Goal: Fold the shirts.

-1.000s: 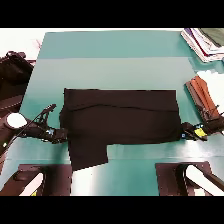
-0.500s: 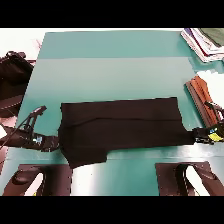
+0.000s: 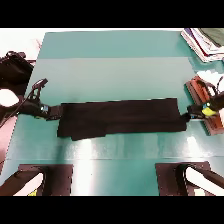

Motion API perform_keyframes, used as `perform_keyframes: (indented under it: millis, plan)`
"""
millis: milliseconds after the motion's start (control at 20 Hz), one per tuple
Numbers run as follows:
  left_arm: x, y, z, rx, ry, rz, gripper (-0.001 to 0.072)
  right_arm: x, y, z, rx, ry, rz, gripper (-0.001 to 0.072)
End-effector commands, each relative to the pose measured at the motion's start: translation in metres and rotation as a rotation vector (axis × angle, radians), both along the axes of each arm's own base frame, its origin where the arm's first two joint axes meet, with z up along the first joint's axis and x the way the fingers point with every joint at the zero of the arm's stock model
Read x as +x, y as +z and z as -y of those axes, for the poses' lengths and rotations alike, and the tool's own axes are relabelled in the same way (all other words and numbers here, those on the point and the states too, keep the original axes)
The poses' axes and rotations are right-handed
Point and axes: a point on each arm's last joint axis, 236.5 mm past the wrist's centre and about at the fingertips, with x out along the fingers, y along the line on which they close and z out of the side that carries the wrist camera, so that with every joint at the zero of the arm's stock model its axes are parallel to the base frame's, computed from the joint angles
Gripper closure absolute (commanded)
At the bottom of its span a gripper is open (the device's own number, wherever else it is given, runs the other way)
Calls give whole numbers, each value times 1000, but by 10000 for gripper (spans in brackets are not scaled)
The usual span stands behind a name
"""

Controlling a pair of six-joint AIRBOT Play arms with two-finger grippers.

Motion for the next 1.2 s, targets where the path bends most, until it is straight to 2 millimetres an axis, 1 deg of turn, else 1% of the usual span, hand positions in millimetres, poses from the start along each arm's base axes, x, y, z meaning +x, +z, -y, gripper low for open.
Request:
perform_keyframes:
  millis: [0, 100, 200, 250, 300, 350, 400, 500, 550, 600, 650, 700, 750, 800, 850, 950, 1050, 1150]
  plan:
    - [51, -17, -4, 20, 19, 31, 683, 61, -1, -13, 72, 3, 58, 696]
    - [65, -26, -6, 23, 33, 32, 682, 83, -5, -17, 110, -7, 77, 696]
    - [71, -32, -6, 24, 44, 33, 681, 97, -9, -18, 129, -11, 77, 694]
    - [74, -32, -7, 24, 49, 42, 679, 103, -12, -17, 128, -13, 79, 683]
    - [78, -29, -7, 24, 54, 57, 589, 109, -14, -16, 127, -17, 89, 522]
    - [81, -25, -7, 22, 57, 72, 290, 113, -14, -13, 131, -25, 99, 355]
    - [85, -18, -6, 18, 57, 84, 184, 116, -11, -13, 157, -17, 117, 351]
    - [88, -4, -2, 2, 45, 94, 347, 114, -2, -9, 244, -8, 149, 351]
    - [89, 2, 5, -34, 47, 96, 488, 110, 0, -1, 270, -18, 147, 351]
    - [89, 6, 13, -74, 52, 94, 662, 104, 0, 15, 274, -49, 143, 330]
    - [89, 9, 18, -101, 51, 96, 681, 100, -3, 26, 284, -88, 140, 320]
    - [90, 12, 25, -133, 57, 96, 681, 94, -9, 35, 313, -124, 143, 309]
    - [90, 14, 32, -143, 51, 102, 682, 87, -17, 41, 359, -171, 143, 191]
    - [88, 14, 40, -145, 33, 103, 682, 78, -28, 46, 407, -225, 134, 167]
    - [85, 15, 53, -147, 3, 109, 682, 70, -40, 46, 455, -262, 116, 167]
    - [82, 15, 84, -164, -21, 118, 682, 55, -63, 41, 557, -326, 72, 170]
    - [76, 6, 115, -178, -46, 96, 682, 55, -78, 24, 649, -351, 62, 203]
    - [71, -7, 147, -195, -86, 90, 682, 59, -89, 3, 698, -332, 53, 204]
